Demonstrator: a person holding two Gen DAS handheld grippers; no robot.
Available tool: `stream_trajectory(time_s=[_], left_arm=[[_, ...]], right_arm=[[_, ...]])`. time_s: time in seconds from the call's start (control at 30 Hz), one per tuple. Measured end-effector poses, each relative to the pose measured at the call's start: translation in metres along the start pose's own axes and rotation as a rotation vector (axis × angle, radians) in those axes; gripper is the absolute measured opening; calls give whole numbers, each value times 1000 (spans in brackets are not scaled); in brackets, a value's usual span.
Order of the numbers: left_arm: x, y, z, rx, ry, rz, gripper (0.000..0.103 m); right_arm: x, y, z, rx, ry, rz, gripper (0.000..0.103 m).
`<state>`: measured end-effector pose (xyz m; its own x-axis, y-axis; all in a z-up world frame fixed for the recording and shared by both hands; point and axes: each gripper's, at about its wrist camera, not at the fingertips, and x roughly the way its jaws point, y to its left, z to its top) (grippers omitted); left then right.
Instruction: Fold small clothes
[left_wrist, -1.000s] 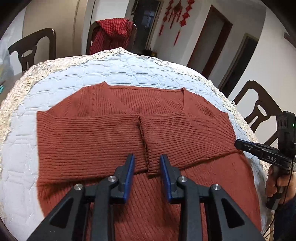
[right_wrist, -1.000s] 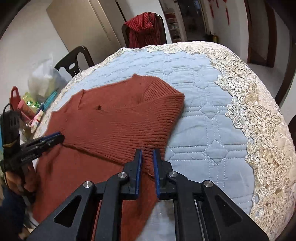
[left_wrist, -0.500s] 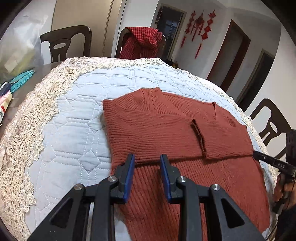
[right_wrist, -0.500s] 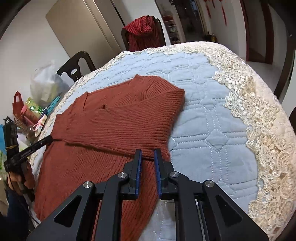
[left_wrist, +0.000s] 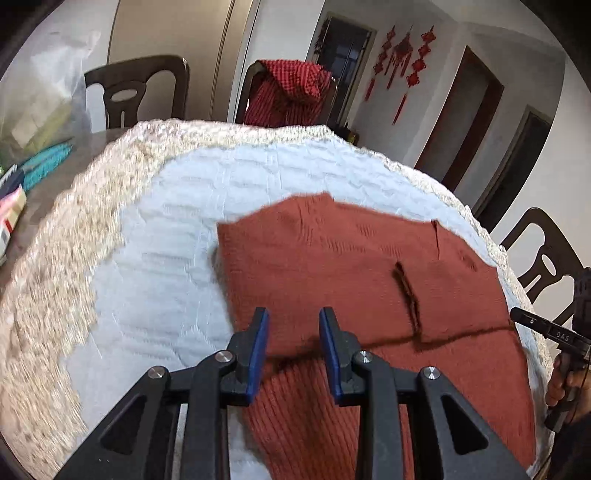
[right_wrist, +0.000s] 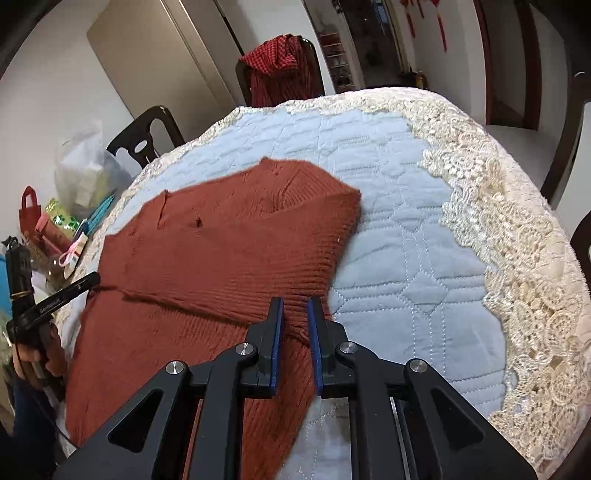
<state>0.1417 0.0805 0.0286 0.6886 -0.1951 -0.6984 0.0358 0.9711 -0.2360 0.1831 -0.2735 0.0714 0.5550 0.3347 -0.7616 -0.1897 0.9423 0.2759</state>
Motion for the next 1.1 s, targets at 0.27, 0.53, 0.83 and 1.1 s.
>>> stream_trajectory(time_s=[0.27,0.53,0.83,1.1], left_arm=[[44,18,28,-13,46,65,31],[12,4,12,27,24,25,31],[-17,-21,-30,110,49,-14,31],[-62,-18,-65,84,11,-20,43]], right_arm=[[24,-6,38,22,-17,-18,13],[21,-8,36,24,20,-18,13],[2,5,2,-51,63,-25,14],[-47,14,-31,-41,40,70,45]])
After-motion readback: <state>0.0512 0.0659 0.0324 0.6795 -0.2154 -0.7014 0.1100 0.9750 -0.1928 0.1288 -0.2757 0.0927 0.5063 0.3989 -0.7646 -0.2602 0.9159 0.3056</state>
